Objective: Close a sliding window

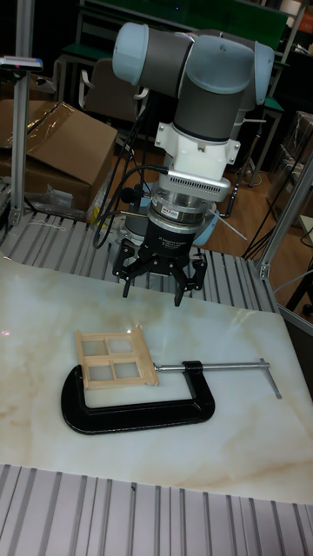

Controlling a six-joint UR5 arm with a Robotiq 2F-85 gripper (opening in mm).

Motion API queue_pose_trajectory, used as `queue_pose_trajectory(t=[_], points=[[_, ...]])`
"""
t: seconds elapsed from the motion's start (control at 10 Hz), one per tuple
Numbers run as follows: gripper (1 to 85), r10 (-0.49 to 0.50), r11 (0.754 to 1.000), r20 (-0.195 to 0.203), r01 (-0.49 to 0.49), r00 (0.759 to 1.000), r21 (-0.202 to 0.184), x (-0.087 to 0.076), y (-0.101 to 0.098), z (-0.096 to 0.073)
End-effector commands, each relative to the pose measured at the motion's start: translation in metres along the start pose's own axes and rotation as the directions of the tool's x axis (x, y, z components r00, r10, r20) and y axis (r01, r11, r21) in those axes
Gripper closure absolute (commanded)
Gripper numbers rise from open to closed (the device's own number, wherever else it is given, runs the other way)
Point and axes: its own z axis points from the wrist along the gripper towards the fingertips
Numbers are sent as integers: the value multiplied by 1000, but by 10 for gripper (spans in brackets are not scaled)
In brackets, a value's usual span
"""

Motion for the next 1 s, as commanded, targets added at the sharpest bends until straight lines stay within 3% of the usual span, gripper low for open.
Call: queue_pose_trajectory(t=[0.0,0.1,0.9], points=[[17,20,1000,185,-18,983,-16,-48,5,-4],[847,21,1000,185,-19,983,-10,-48,5,-4],[847,27,1000,176,-27,984,-3,-46,5,-4]])
